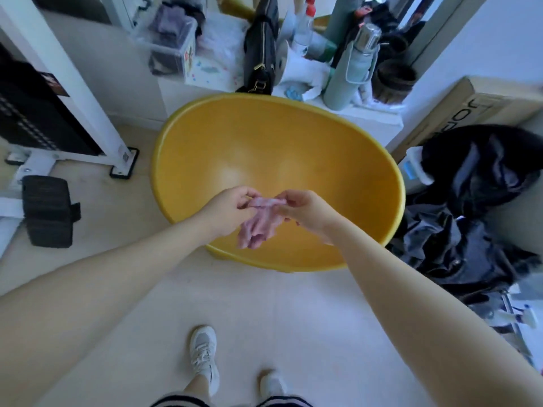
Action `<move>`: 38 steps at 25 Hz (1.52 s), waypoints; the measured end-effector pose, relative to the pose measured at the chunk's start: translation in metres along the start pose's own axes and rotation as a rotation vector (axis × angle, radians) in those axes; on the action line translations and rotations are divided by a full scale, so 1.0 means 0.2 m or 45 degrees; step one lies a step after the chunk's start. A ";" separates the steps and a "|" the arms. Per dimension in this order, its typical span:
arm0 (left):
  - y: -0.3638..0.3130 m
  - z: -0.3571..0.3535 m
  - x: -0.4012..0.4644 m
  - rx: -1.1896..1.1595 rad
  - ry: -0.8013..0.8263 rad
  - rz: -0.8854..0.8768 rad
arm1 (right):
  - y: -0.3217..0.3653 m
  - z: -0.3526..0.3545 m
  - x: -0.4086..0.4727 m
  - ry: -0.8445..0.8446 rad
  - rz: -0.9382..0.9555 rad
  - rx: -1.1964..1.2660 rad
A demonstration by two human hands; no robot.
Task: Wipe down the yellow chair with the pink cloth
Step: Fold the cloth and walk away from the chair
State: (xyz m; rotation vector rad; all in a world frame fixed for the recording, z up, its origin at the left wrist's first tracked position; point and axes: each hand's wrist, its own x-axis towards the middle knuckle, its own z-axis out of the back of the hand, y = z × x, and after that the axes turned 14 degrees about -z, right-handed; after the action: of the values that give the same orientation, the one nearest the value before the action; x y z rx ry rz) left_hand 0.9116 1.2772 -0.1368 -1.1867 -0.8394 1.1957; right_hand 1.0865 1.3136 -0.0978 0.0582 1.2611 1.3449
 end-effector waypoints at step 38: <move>0.21 0.28 -4.94 -0.780 -2.172 0.358 | 0.45 -4.04 -2.50 1.497 1.023 -0.918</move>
State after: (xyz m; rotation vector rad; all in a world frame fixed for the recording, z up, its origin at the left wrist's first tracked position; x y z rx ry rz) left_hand 0.6384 0.3282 -0.0686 -0.4410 -2.4557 2.2406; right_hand 0.6052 0.4914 -0.0520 -0.9452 1.6478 2.6682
